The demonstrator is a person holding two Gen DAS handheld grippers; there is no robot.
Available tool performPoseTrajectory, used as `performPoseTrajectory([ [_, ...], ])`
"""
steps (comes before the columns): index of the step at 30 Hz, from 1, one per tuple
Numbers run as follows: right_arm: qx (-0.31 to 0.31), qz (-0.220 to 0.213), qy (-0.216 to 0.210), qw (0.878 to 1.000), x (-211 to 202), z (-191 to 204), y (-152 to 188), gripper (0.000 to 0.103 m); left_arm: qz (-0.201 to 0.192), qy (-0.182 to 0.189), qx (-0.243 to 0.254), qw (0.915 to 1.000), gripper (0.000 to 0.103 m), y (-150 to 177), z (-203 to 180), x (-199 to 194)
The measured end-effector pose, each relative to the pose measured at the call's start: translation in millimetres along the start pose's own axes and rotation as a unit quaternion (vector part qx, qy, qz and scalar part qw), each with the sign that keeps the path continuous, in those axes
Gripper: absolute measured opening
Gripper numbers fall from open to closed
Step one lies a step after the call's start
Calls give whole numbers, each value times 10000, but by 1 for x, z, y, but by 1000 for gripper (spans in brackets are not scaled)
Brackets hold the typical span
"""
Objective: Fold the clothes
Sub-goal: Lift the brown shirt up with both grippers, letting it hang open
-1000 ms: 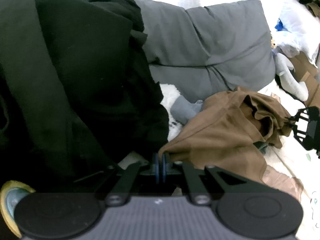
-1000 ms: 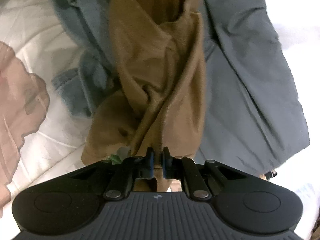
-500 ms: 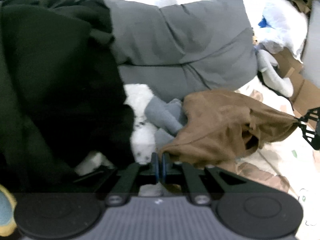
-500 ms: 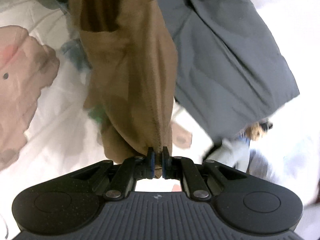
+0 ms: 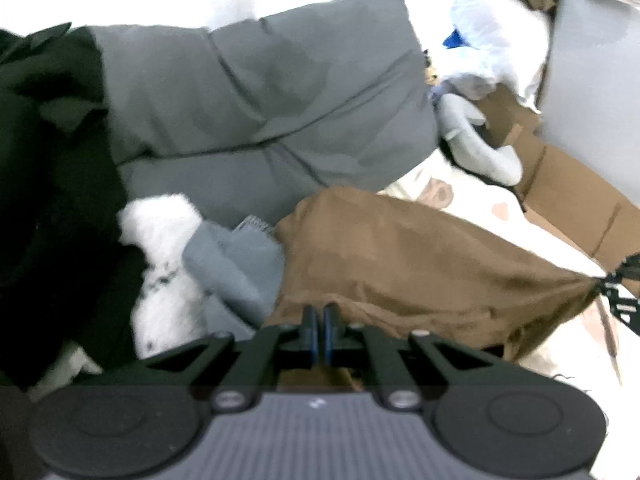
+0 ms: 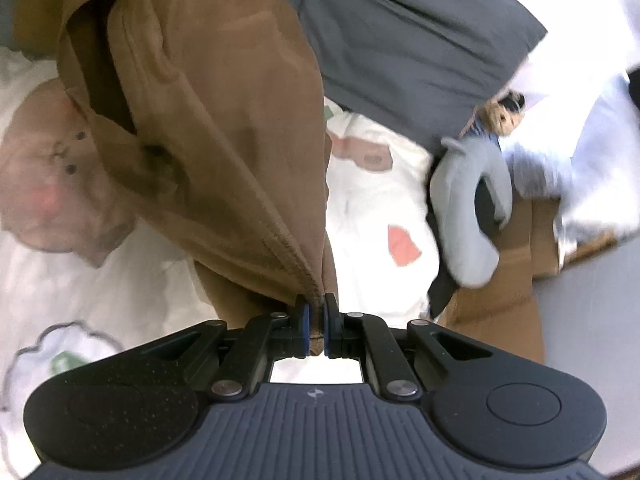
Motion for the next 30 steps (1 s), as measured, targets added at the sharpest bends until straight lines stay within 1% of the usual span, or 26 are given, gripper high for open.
performPoseTrajectory([
  [5, 297, 131, -100, 9994, -36, 4, 31, 4, -147, 29, 44, 9999, 4, -17, -10, -11],
  [7, 528, 219, -152, 9982, -49, 3, 42, 4, -242, 72, 96, 9996, 4, -27, -17, -19],
  [12, 850, 323, -278, 9955, -90, 4, 70, 4, -495, 278, 331, 9978, 3, -52, -43, -42],
  [13, 918, 331, -306, 9948, -99, 3, 74, 4, -521, 324, 353, 9975, 3, -55, -49, -47],
  [15, 1140, 356, -396, 9921, -118, 2, 83, 4, -463, 452, 557, 9963, 3, -57, -64, -57],
  [17, 1365, 380, -481, 9887, -136, 1, 91, 4, -433, 558, 689, 9951, 3, -58, -76, -69],
  [20, 1557, 399, -592, 9852, -163, 1, 102, 4, -497, 602, 629, 9950, 3, -65, -81, -88],
  [24, 1743, 419, -750, 9809, -197, 2, 115, 4, -732, 637, 759, 9924, 3, -85, -89, -122],
  [27, 2030, 433, -824, 9748, -225, -5, 127, 4, -939, 723, 892, 9889, 3, -98, -98, -149],
  [30, 2567, 454, -929, 9609, -257, -12, 140, 4, -1129, 856, 1004, 9848, 3, -112, -112, -174],
])
Point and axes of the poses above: each gripper's, at about its wrist camera, not at the fingertips, and x roughly the way its jaws point, z to its left, y to its underside, the point moved 7 cm from there along x, roughly the way its jaws point, and after that the axes turned 11 degrees about x, right-handed, at the moved point
